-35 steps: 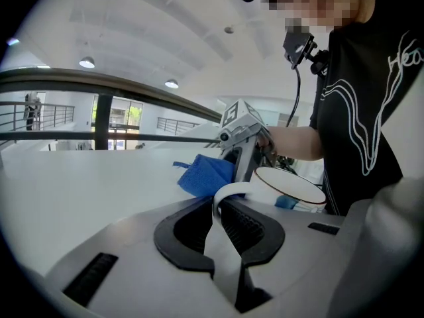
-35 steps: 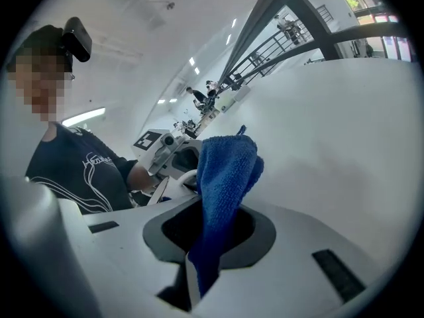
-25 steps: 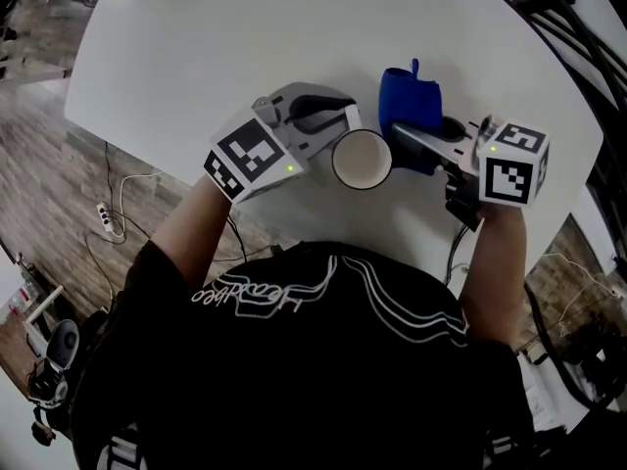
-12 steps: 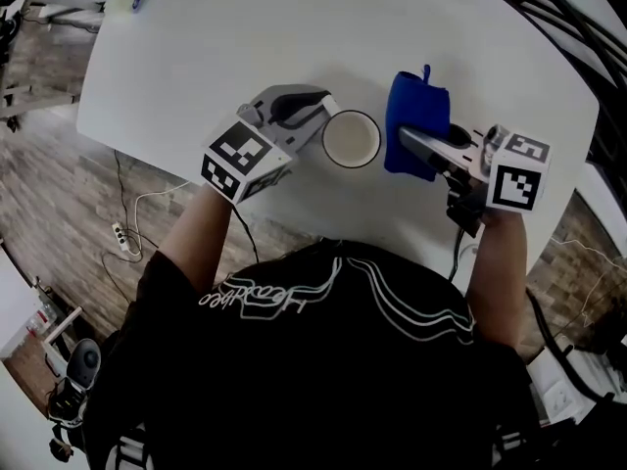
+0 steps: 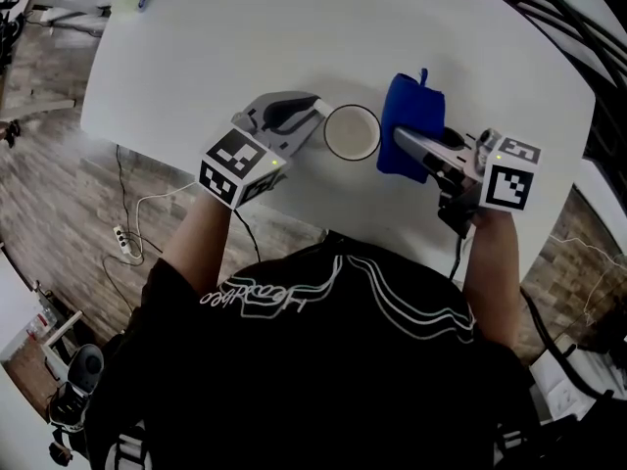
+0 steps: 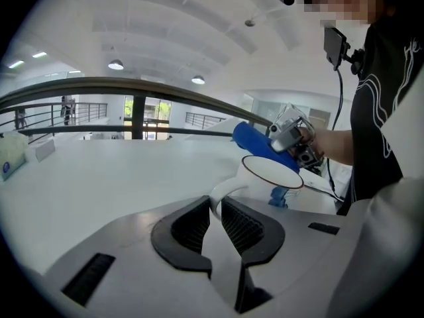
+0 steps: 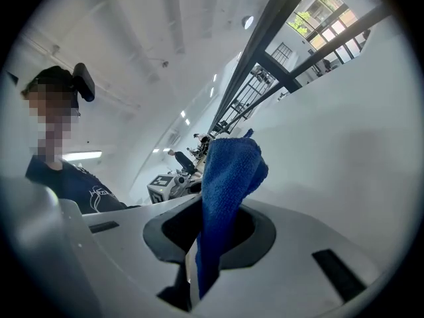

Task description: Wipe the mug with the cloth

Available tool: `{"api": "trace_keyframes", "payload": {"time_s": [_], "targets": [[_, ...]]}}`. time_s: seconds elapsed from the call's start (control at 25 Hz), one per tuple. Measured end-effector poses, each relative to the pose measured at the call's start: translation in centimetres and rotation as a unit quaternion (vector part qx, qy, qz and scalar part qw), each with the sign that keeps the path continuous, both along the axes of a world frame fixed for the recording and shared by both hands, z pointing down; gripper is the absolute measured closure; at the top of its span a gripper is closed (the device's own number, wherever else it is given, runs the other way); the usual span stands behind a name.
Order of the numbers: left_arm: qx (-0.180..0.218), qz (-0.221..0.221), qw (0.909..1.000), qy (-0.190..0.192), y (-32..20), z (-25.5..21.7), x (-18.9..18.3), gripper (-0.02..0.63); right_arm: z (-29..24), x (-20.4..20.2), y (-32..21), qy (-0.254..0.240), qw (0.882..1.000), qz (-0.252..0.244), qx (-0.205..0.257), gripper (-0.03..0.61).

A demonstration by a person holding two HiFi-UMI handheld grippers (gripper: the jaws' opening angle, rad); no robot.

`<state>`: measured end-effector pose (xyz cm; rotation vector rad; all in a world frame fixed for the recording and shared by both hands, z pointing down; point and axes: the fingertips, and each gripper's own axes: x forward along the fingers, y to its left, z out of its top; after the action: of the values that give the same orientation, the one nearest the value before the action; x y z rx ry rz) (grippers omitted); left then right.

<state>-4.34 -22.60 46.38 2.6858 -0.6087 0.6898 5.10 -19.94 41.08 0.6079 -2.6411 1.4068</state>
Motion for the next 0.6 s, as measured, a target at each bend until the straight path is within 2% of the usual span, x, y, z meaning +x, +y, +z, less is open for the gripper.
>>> {"api": "trace_keyframes", "payload": {"time_s": [0.28, 0.6], "targets": [[-0.004, -0.004, 1.0, -0.002, 0.7, -0.1, 0.1, 0.561, 0.6, 0.0, -0.1, -0.003, 1.0, 0.005, -0.02, 0.525], [-0.007, -0.008, 0.9999, -0.002, 1.6, -0.7, 0.7, 0.56, 2.7, 0.3, 0.1, 0.025, 0.998, 0.005, -0.059, 0.525]]}}
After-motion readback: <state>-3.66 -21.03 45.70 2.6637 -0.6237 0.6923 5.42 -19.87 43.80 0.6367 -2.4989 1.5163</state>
